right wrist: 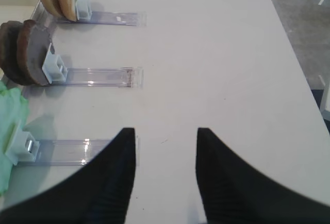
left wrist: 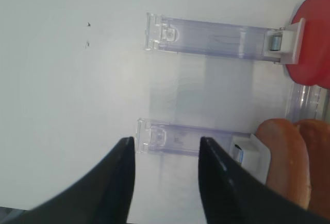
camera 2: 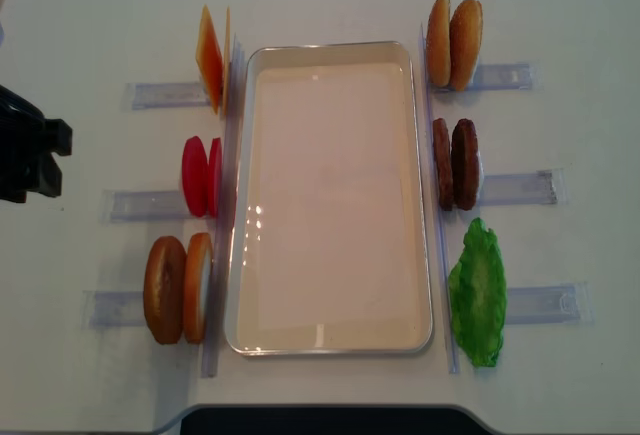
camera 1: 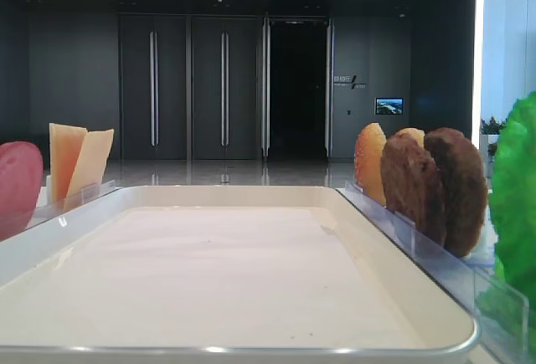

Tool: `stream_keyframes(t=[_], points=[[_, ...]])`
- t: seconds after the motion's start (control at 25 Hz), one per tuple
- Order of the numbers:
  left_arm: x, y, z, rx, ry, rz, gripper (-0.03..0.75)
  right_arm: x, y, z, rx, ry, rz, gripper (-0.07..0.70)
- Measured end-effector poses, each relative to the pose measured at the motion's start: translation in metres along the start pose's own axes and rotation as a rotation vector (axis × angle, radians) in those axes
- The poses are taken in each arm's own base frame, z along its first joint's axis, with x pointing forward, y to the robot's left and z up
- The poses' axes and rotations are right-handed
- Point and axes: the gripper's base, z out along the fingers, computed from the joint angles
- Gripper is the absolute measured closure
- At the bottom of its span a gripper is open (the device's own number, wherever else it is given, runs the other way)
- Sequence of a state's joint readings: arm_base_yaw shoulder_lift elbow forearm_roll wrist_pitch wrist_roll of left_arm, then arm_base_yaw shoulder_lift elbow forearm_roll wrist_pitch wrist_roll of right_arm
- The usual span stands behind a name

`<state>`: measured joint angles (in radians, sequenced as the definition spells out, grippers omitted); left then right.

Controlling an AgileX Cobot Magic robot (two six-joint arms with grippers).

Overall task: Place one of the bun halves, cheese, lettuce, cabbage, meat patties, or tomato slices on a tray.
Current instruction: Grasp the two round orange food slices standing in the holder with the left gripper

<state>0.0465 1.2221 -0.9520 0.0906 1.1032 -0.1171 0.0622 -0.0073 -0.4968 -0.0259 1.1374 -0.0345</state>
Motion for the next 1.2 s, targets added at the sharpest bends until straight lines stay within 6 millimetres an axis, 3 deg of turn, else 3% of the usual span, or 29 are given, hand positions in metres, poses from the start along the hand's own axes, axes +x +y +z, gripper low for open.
stream_keyframes(t=[0.44, 0.84, 1.2], points=[[-0.001, -0.009, 0.002, 0.051, 0.013, 0.023, 0.273, 0.0, 0.0, 0.0, 0.0, 0.0, 0.0, 0.329], [0.014, -0.092, 0.0, 0.142, 0.016, 0.155, 0.251, 0.0, 0.0, 0.0, 0.0, 0.0, 0.0, 0.329], [0.033, -0.135, 0.004, 0.164, 0.048, 0.181, 0.251, 0.0, 0.0, 0.0, 0.0, 0.0, 0.0, 0.329]])
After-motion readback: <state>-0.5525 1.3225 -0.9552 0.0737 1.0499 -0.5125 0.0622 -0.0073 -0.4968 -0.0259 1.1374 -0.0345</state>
